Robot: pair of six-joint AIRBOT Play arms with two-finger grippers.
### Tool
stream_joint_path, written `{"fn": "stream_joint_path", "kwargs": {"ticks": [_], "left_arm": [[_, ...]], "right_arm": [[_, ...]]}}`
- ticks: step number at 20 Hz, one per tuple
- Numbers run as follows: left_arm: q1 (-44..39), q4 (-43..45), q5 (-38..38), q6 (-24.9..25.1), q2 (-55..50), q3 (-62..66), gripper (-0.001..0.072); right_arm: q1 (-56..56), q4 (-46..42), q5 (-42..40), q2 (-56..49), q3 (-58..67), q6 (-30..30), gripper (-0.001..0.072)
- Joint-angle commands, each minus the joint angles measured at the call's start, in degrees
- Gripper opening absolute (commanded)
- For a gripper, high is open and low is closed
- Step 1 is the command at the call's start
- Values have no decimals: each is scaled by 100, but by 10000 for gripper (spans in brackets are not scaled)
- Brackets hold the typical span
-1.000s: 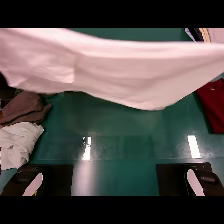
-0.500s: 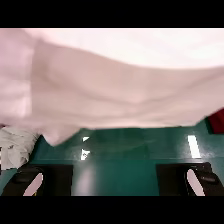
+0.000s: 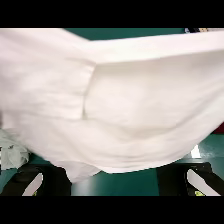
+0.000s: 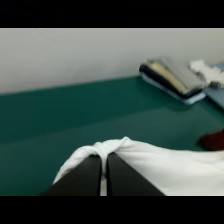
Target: Fold the shirts.
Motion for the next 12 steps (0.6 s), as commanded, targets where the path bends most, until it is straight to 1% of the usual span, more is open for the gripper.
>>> {"fn": "stream_joint_path", "kwargs": {"ticks": [1, 3, 5, 6, 8, 10, 12], "left_arm": [[4, 184, -345, 7, -472, -1408, 27], [4, 208, -11, 94, -883, -2096, 27], [4, 216, 439, 529, -1342, -2415, 26], [4, 225, 623, 660, -1563, -2435, 27], [4, 236, 1126, 767, -1915, -2435, 26], [4, 249, 1648, 763, -2159, -2435, 27], [4, 280, 2017, 765, -2337, -2437, 27]], "right_arm": [[-4, -96, 994, -861, -765, 136, 13], [-2, -90, 946, -1309, -1279, 133, 12], [59, -52, 535, -1663, -1703, 122, 13], [116, -48, 221, -1794, -1910, 118, 12], [271, -52, -472, -1945, -2297, 31, 13], [407, -55, -1294, -1967, -2699, 33, 13], [518, -57, -1987, -1967, -3023, 33, 13]]}}
